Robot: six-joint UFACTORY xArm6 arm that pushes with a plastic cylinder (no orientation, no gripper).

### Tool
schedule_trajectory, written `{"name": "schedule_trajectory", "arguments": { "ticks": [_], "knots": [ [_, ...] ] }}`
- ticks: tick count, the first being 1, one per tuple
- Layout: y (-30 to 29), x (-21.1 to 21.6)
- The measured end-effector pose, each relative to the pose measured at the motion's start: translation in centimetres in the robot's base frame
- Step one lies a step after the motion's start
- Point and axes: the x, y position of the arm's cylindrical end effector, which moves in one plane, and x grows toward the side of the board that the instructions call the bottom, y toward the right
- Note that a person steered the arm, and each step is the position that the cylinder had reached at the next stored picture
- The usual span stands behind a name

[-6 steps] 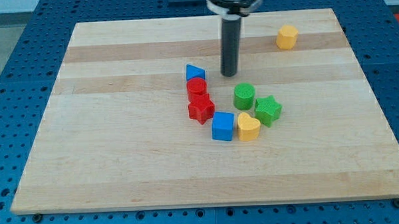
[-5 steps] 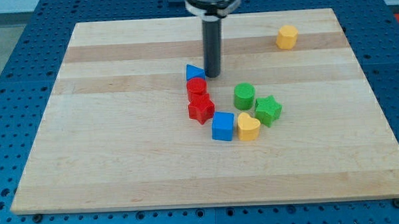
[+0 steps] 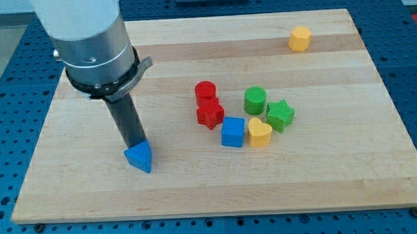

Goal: Push the triangle towards the bottom left corner

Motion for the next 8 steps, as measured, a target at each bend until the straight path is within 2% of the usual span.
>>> {"name": "schedule_trajectory", "arguments": {
  "ticks": [1,3,4,8],
  "knots": [
    [3.4,-0.4],
    [4.0,5.2],
    [4.0,5.2],
    [-3.6,5.2]
  ]
}}
